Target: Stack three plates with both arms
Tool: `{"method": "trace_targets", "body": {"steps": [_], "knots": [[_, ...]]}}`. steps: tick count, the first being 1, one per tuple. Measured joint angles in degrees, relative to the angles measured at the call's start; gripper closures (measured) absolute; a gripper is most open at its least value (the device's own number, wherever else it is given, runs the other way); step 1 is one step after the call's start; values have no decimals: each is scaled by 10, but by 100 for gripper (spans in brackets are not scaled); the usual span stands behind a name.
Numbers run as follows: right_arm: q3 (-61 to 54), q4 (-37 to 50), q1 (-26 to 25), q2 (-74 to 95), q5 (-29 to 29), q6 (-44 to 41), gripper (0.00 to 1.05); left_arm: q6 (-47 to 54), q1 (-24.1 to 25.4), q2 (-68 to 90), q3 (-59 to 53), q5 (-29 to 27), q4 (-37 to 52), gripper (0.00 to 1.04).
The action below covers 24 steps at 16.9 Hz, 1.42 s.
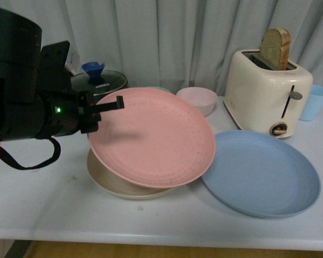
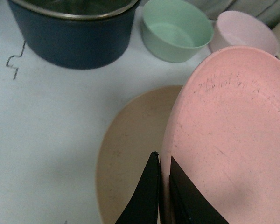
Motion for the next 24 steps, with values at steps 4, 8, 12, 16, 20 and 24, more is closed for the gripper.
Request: {"method": "trace_targets", "body": {"steps": [4,8,12,16,20,24], "knots": [[0,0,0,0,0,0,6,-19,6,49,9,-8,16,102],[0,0,0,0,0,0,6,-40,23,83,27,-18,21,102],[0,0,0,0,0,0,6,-55,36,95,40,-10,1,98],[0,0,0,0,0,0,6,-159,42,46,6,30,38,34],[0,0,0,0,0,0,6,-162,47,-8,-25,18,75,16],[0,0,0,0,0,0,6,-151,52,-82,-68,6,92,6]]}}
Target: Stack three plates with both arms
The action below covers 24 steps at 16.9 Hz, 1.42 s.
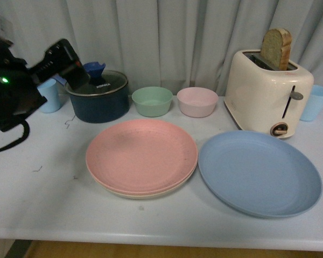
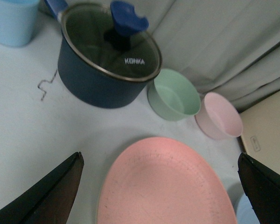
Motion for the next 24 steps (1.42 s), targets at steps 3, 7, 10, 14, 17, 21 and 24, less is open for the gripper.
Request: {"method": "trace_targets", "body": {"steps": [3,7,10,14,17,21,24], "knots": [[0,0,0,0,0,0,6,154,21,-166,-148,-40,132,28],[0,0,0,0,0,0,6,296,63,-336,-314,7,141,93],[0,0,0,0,0,0,6,297,75,-421,-363,10,112,103],[0,0,0,0,0,0,6,297,75,-496,-420,10,97,103],[0,0,0,0,0,0,6,297,75,-550,-436,10,48,103],[0,0,0,0,0,0,6,297,75,-597,-436,10,17,103],[0,0,0,0,0,0,6,297,75,-622,-439,10,-5,103]]}}
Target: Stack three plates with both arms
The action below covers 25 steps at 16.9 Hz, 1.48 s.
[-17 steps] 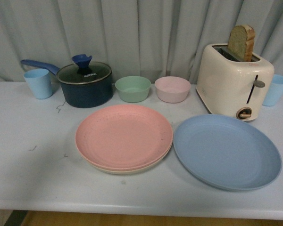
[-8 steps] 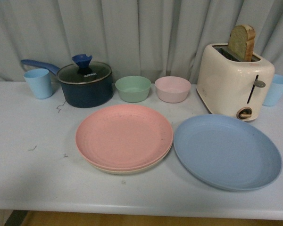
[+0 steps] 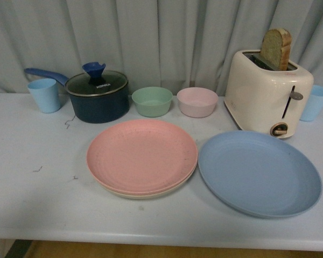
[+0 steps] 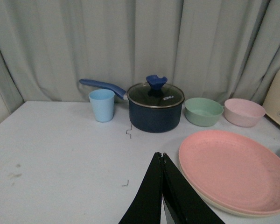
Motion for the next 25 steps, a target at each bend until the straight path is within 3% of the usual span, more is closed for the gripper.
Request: {"method": "trace_targets", "body": {"steps": [10,15,18,20,25], "knots": [[0,0,0,0,0,0,6,0,0,-74,-3,0,-70,103],[0,0,0,0,0,0,6,0,0,-259,-3,0,-247,103],[0,0,0,0,0,0,6,0,0,-298,-3,0,-287,103],[0,0,0,0,0,0,6,0,0,-370,-3,2,-391,103],[0,0,0,0,0,0,6,0,0,-395,-3,0,-391,103]]}}
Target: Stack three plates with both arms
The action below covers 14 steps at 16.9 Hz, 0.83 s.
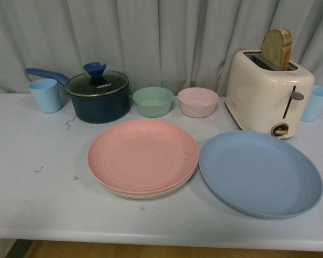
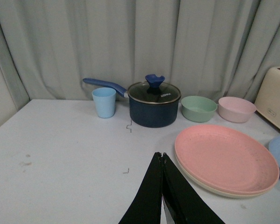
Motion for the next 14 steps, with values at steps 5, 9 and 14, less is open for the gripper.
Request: {"method": "trace_targets", "body": {"steps": [5,9,14], "knots": [[0,0,0,0,0,0,6,0,0,0,0,0,0,60],[14,319,-203,308,-478,129,6,0,0,0,0,-1,0,12],[141,633,-224,767,-269,123,6,1,0,0,0,-1,1,7]]}}
